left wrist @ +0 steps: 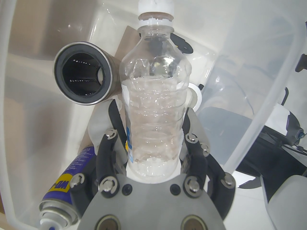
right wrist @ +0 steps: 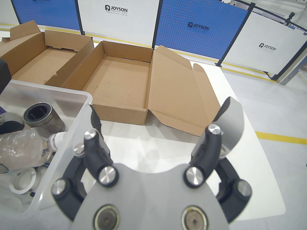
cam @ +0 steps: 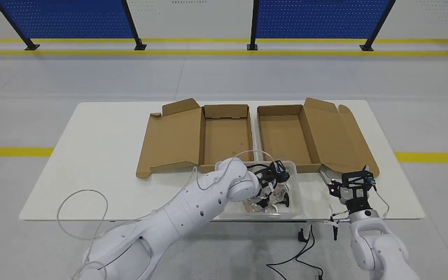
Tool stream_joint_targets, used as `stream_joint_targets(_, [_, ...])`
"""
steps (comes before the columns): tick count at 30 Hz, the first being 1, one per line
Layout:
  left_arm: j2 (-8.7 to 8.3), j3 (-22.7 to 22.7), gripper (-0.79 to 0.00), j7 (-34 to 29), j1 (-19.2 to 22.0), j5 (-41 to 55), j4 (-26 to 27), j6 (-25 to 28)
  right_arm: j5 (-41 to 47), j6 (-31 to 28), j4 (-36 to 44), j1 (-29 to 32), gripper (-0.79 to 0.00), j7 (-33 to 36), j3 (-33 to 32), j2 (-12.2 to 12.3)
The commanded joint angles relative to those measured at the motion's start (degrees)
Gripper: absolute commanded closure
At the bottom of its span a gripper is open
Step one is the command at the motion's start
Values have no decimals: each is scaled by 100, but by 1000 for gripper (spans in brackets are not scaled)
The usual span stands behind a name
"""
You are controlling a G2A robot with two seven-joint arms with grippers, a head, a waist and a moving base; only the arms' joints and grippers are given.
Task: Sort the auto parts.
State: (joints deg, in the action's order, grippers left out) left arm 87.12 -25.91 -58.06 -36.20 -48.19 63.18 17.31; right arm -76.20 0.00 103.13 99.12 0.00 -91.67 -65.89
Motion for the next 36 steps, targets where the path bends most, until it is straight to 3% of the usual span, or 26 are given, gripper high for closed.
stream_joint_targets(1, [23,5,-551,-14,5,-3,-32,14,0,0,0,0,-785,0,0,0])
stream_joint_targets(15, [162,23,-520,49,12,-74,-352,157,0,0,0,0,-785,0,0,0])
stream_joint_targets(22, [200,-2,-308,33,-20,-114,-424,185,0,0,0,0,-785,0,0,0])
stream_joint_targets(27, [203,-44,0,27,-48,-181,-407,190,0,0,0,0,-785,0,0,0])
stream_joint_targets(36, [160,-156,0,-12,-155,-358,-198,176,0,0,0,0,-785,0,0,0])
